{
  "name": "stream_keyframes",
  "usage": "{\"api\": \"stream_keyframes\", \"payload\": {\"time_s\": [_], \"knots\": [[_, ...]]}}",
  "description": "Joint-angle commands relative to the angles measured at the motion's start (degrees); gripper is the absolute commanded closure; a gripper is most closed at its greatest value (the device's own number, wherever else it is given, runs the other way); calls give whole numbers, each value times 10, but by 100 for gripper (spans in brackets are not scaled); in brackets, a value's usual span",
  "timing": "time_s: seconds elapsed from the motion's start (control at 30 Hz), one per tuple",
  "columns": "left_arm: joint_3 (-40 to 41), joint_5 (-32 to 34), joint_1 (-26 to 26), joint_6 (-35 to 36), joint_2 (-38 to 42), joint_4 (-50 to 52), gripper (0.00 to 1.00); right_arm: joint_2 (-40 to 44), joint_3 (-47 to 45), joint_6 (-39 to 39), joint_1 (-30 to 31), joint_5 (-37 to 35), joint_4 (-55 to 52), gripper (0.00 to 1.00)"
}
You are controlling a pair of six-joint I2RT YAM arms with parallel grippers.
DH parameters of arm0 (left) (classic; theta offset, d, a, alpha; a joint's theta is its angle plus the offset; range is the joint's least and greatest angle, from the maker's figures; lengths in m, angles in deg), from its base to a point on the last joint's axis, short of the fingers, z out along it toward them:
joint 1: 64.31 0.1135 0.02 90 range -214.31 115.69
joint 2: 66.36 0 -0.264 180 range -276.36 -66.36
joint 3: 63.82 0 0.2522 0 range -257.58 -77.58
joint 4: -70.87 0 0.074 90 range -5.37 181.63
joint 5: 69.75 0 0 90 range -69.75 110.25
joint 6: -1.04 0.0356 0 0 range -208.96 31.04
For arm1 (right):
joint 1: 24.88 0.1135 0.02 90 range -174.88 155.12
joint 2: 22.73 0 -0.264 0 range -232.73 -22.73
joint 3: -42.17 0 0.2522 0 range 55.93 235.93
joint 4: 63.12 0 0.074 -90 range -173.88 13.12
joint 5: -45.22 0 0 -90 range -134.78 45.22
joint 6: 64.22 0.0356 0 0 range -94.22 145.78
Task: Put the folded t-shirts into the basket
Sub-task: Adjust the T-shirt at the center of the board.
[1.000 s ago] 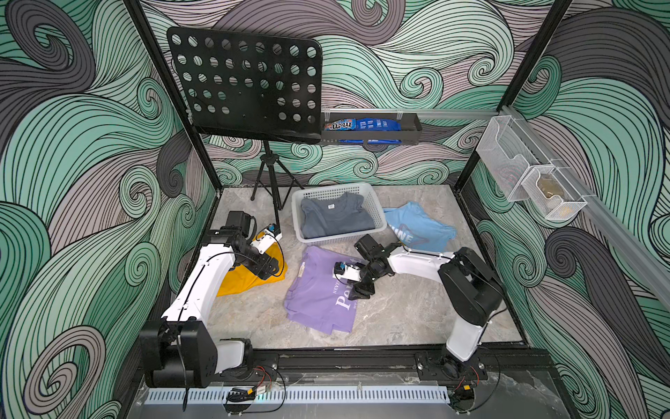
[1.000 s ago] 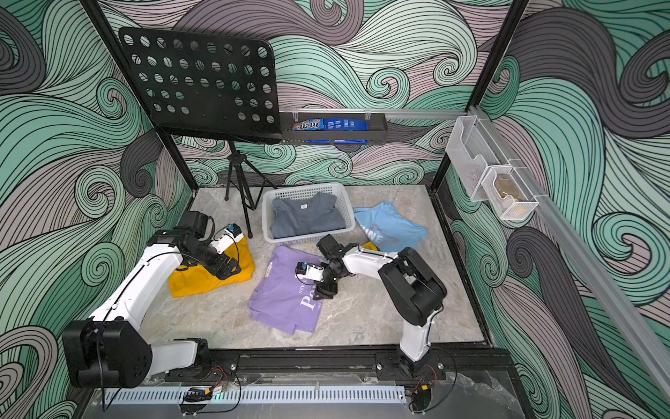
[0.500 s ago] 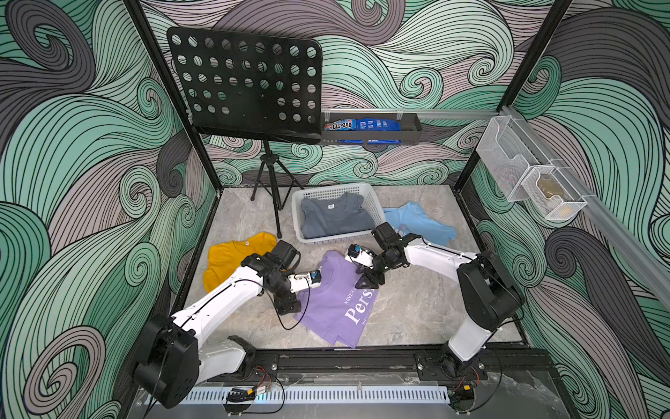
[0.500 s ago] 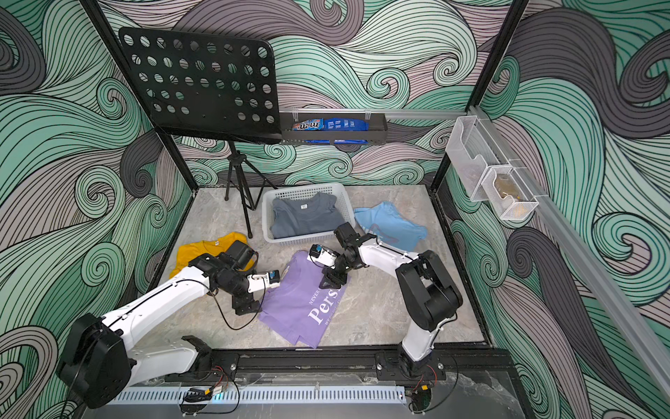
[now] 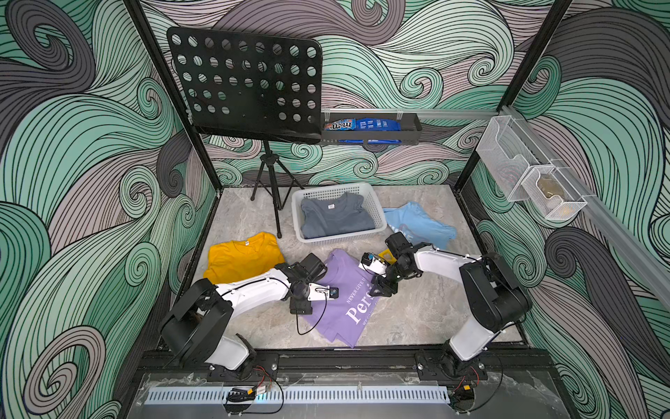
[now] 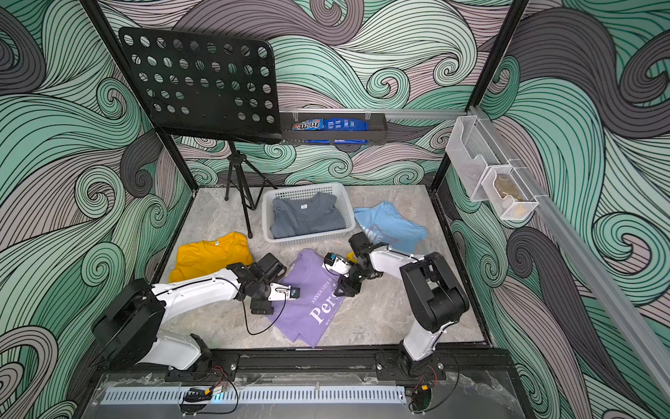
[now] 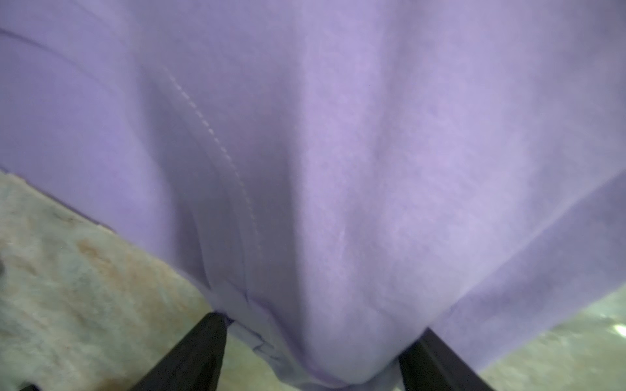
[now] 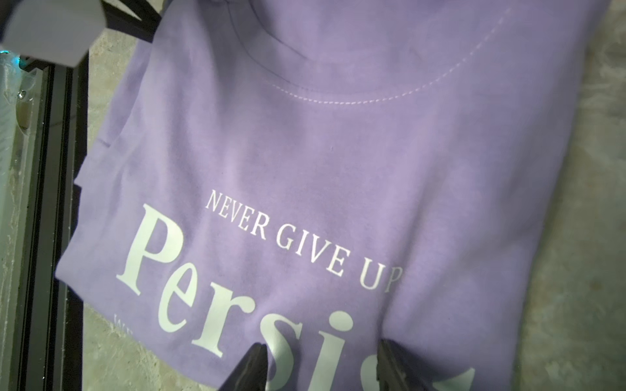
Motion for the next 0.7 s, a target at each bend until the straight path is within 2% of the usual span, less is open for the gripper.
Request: {"api": "stream_keyframes", "payload": {"time_s": [0.0,0.2,0.33,0.43,0.53,0.67], "knots": [[-19,76,4,4,-39,-90,19,19,-33,-25,-4,-33,-40,44],[-77,110,40,27,-96,-122,20,67,-61,-89,-3,23,-110,43],[-91,88,68,25,-75,-96,20,89,-55,-102,-3,71,-128,42],[-88,31,85,12,-35,-33,20,103,-44,-76,-13,81,-91,41],[-96,-65,111,-38,6,52,19,114,-30,-14,-38,93,-15,40],[-123,-169,120,-116,8,117,20,112,-25,48,-31,38,83,40]]}}
